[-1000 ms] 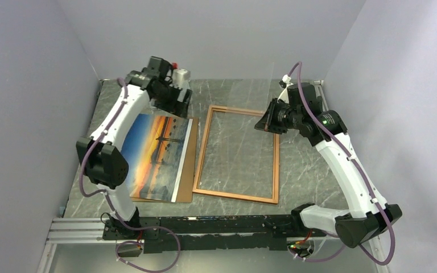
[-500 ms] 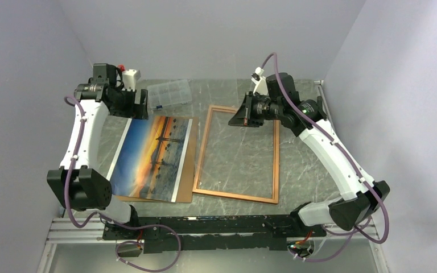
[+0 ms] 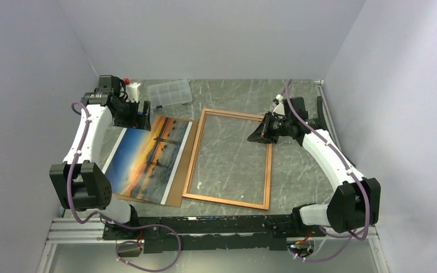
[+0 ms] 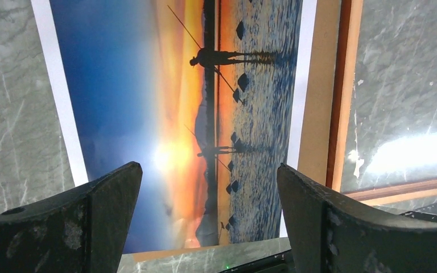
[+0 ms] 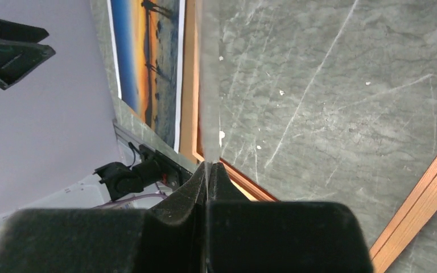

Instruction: Put the photo into the frame

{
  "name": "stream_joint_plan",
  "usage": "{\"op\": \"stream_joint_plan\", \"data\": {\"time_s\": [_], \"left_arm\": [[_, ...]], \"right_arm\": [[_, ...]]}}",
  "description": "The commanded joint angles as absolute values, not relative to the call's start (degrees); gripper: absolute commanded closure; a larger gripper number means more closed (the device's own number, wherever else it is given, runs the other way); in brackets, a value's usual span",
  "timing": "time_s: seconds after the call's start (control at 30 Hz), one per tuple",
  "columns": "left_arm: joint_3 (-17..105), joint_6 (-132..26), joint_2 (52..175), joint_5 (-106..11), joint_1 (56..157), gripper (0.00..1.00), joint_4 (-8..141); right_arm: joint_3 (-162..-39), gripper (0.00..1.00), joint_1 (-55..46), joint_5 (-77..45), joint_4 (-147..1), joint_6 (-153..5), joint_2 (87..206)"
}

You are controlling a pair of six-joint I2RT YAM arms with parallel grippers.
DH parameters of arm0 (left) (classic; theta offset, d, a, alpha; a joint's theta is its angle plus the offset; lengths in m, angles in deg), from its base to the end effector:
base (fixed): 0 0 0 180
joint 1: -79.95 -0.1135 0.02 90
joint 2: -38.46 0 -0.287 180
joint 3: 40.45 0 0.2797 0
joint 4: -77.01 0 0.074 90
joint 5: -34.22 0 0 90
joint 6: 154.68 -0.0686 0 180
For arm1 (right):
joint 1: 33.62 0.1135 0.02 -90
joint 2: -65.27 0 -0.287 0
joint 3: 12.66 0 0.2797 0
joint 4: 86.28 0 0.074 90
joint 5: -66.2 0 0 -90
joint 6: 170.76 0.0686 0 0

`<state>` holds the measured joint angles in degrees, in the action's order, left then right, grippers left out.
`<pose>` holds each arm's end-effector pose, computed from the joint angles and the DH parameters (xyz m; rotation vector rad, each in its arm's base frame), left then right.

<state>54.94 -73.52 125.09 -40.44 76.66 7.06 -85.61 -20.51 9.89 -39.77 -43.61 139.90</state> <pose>0.3476 0.0018 0.3198 0.2158 2.5942 -0.2778 0.2942 0.1076 0.2843 0.2385 2.5125 1.0939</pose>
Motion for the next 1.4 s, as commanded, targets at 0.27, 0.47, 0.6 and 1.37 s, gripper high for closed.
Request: {"op": "stream_joint_plan", "data": {"time_s": [0.27, 0.47, 0.6, 1.37], "left_arm": [[50.7, -73.8, 126.5, -36.9, 83.4, 0.06, 12.1], [54.4, -72.1, 128.0, -39.2, 83.0, 0.06, 9.9], [55.3, -71.5, 126.5, -39.5, 80.2, 0.06, 11.1], [55.9, -78.2, 125.9, -34.1, 66.3, 0.06, 6.5]], "right_arm": [[-98.6, 1.0, -23.5, 13.6, -36.9, -45.0, 137.4], [-106.8, 1.0, -20.7, 9.4, -31.7, -43.4, 136.1], [-112.0, 1.0, -16.3, 7.9, -29.2, -42.0, 135.1], [-89.2, 1.0, -15.5, 13.3, -41.5, -47.8, 137.7]]}}
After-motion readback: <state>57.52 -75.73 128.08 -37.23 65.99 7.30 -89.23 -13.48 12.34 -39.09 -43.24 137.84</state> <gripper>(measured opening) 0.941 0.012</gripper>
